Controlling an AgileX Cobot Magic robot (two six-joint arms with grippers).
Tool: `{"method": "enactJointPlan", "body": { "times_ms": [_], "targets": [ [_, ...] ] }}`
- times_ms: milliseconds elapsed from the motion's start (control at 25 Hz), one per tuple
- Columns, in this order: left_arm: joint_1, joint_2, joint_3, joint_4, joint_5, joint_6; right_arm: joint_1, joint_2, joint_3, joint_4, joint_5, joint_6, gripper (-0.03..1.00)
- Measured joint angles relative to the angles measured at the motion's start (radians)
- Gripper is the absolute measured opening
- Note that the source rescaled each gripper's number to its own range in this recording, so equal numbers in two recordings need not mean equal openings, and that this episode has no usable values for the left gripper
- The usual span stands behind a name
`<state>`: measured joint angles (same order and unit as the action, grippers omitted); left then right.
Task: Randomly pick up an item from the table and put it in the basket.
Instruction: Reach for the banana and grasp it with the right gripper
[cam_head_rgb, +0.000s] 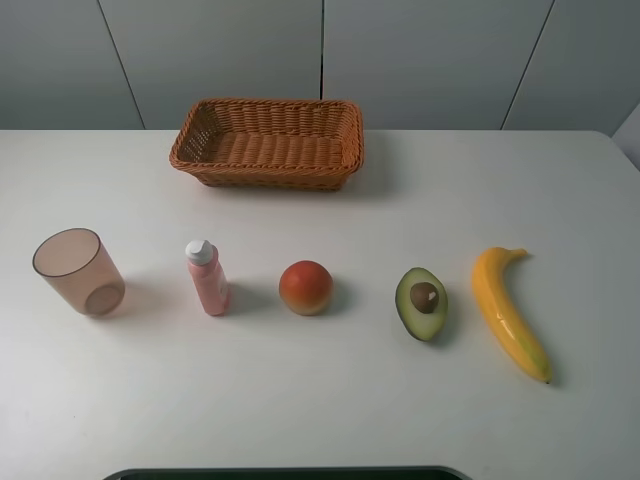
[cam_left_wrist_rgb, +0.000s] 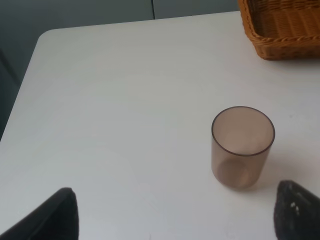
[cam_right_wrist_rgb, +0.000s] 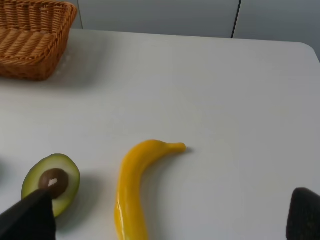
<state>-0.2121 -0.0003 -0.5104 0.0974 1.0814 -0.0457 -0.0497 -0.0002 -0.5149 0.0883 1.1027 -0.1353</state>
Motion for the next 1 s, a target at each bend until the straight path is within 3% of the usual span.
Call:
{"method": "enactJointPlan", "body": {
  "times_ms": [1000],
  "targets": [
    [0.000, 0.000, 0.000, 0.000, 0.000, 0.000, 0.000, 0.000, 0.000, -0.018, 0.000, 0.021, 1.00]
  ]
}}
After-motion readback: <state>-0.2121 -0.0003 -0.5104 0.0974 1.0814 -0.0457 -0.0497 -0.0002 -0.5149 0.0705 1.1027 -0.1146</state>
